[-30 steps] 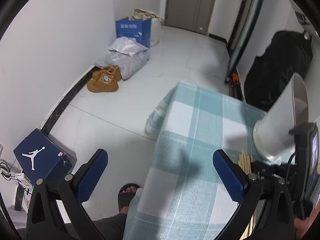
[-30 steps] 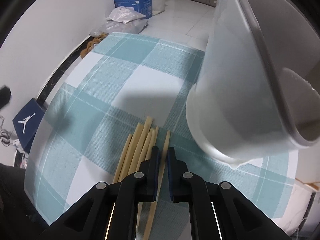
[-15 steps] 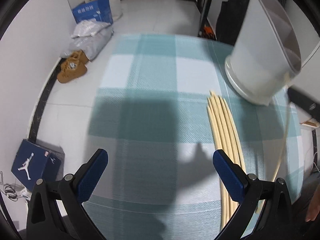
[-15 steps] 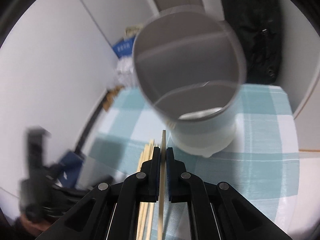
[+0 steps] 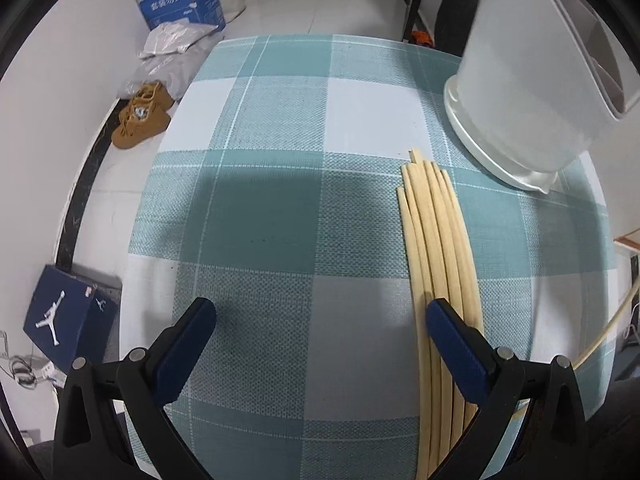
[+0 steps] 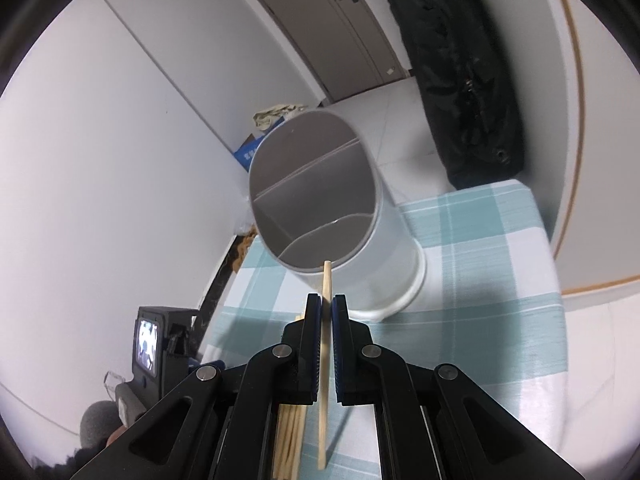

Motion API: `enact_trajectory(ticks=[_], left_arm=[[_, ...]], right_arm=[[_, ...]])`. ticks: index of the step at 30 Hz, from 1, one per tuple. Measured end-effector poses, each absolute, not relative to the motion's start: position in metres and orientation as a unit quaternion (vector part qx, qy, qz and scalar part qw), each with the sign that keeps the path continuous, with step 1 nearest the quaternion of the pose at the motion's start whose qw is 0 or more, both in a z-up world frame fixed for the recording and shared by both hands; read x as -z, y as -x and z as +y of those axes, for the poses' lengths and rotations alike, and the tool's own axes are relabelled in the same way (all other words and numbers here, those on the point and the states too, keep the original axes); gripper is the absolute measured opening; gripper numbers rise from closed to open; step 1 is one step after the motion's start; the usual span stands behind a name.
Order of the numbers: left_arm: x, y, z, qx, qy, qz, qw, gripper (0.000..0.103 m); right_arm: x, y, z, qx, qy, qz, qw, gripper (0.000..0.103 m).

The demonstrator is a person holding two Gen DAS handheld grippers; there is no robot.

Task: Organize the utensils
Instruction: 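Grasp a single chopstick with the left tool while the right tool lifts its chopstick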

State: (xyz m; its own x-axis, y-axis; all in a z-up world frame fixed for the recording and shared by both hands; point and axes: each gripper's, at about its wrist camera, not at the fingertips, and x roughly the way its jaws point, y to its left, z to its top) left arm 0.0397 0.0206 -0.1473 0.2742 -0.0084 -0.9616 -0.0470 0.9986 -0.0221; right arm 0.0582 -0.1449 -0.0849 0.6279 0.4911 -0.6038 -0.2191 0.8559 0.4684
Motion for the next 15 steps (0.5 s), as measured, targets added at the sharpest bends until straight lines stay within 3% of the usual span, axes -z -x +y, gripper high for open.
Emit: enact_trajectory(ticks=[10,13,15], left_arm=[[0.152,-0.046,0.018,-0.032,0.018,0.606,0.795,0.101],[0.151,-0.053,0.016,-0.034,0.019,0.601,0.799,0.091],[0.149,-0.056,0.013,-0.029,0.017,0.597,0.802,0.076]], right_arm=[[0.076,-0.052,-0.152,-0.209,-0.172,0.368,0.890,0.004],[0.074,-0.050,-0.151,-0.209,-0.170,0.369,0.890,0.005],[0.074,-0.050,-0.150,-0.209,-0.166,0.369,0.890,0.005]])
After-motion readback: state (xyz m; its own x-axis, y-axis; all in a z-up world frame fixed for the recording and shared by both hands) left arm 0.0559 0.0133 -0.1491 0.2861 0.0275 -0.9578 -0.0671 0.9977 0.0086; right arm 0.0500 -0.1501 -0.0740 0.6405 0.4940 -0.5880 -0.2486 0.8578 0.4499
